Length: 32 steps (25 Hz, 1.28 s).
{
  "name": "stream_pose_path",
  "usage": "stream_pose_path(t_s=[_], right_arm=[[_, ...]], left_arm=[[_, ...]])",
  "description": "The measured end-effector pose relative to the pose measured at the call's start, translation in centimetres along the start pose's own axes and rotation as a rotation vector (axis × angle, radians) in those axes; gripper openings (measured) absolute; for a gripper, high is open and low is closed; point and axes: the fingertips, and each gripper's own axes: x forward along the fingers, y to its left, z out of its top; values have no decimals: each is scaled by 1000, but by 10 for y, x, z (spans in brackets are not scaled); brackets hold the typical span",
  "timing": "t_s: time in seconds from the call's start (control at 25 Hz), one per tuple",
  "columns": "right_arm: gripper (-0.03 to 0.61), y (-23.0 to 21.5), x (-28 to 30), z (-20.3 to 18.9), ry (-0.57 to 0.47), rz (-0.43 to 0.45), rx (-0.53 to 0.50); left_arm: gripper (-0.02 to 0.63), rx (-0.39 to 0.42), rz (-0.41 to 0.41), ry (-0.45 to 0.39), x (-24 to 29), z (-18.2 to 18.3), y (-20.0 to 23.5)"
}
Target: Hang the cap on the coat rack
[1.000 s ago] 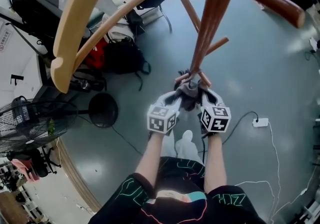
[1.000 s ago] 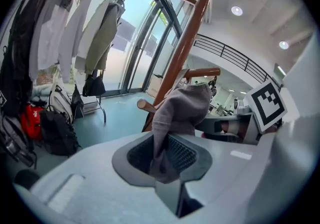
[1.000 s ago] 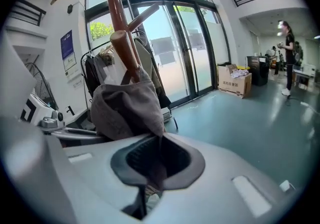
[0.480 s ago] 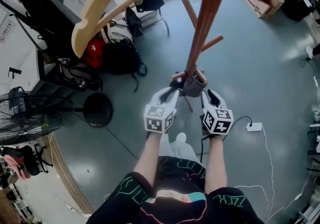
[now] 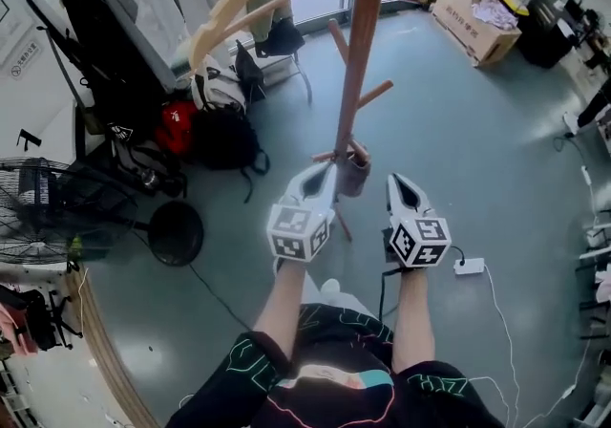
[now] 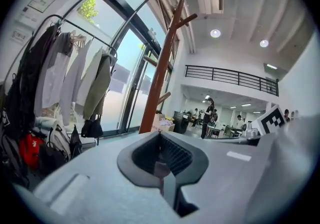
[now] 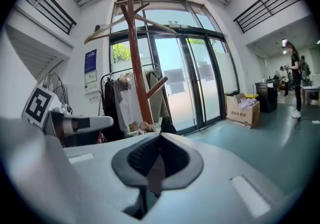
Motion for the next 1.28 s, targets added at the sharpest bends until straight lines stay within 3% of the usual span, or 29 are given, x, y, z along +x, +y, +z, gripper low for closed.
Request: stream_pose_path(t_s=[0.24, 0.44, 0.72, 1.28], right_arm=[[3, -1, -26, 79, -195, 11, -30], [3, 1, -32, 115, -239, -10, -108], [3, -11, -35, 123, -236, -11, -105], [3, -13, -30, 118, -234, -4, -111]], left_arm=[[6, 70, 11, -124, -6, 55, -16], [6, 103, 51, -187, -7, 87, -13], [6, 131, 64, -253, -1, 109, -26], [6, 124, 86, -188, 8, 85, -20]])
